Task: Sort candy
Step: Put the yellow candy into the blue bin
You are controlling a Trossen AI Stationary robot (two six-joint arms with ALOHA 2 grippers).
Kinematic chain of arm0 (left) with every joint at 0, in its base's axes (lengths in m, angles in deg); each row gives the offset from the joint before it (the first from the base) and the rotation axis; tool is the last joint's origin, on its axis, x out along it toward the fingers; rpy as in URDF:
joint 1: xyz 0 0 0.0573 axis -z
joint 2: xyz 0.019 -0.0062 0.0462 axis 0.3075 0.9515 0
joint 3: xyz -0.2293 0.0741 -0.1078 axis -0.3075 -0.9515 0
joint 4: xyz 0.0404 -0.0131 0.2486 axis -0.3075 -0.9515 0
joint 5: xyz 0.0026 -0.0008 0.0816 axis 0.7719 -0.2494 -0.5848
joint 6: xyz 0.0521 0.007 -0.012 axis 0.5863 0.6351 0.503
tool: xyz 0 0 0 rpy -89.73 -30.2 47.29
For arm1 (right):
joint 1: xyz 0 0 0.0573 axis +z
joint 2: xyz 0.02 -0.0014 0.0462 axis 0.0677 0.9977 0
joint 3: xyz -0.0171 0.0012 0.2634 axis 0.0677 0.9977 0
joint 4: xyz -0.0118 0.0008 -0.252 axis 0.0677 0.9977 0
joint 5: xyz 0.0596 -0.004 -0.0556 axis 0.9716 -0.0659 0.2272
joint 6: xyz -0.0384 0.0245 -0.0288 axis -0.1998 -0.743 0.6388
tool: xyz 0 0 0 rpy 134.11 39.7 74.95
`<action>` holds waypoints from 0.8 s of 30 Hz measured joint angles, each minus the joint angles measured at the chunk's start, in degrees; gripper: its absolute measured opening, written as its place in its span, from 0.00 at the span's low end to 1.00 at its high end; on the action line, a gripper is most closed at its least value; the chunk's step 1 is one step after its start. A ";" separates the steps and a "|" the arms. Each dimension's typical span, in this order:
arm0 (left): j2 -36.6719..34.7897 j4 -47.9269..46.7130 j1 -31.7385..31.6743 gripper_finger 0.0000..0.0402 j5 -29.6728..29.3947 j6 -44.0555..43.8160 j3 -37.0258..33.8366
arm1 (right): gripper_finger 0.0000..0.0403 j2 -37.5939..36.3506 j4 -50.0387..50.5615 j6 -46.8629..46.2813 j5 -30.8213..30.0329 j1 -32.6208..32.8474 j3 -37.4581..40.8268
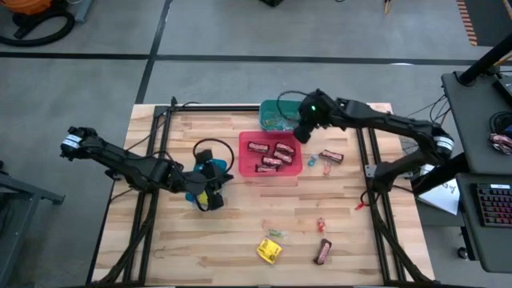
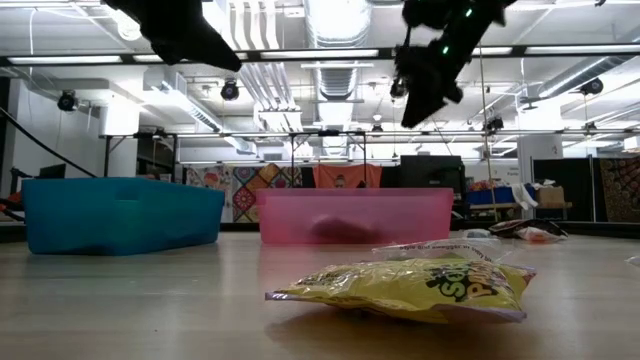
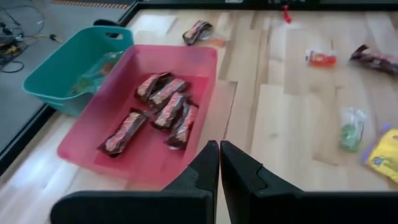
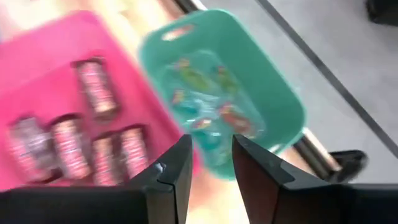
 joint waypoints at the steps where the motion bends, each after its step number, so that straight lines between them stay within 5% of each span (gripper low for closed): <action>1: 0.00 0.45 0.07 0.00 0.02 0.00 0.00 | 0.26 -1.37 0.31 -0.80 0.02 1.56 0.44; 12: 2.58 7.40 3.32 0.00 2.44 0.50 -0.76 | 0.20 -12.02 0.68 -13.97 -0.42 23.96 7.91; 24: 16.34 17.52 10.70 0.00 2.56 3.34 -0.72 | 0.19 -10.35 0.43 -25.56 -0.40 47.32 10.41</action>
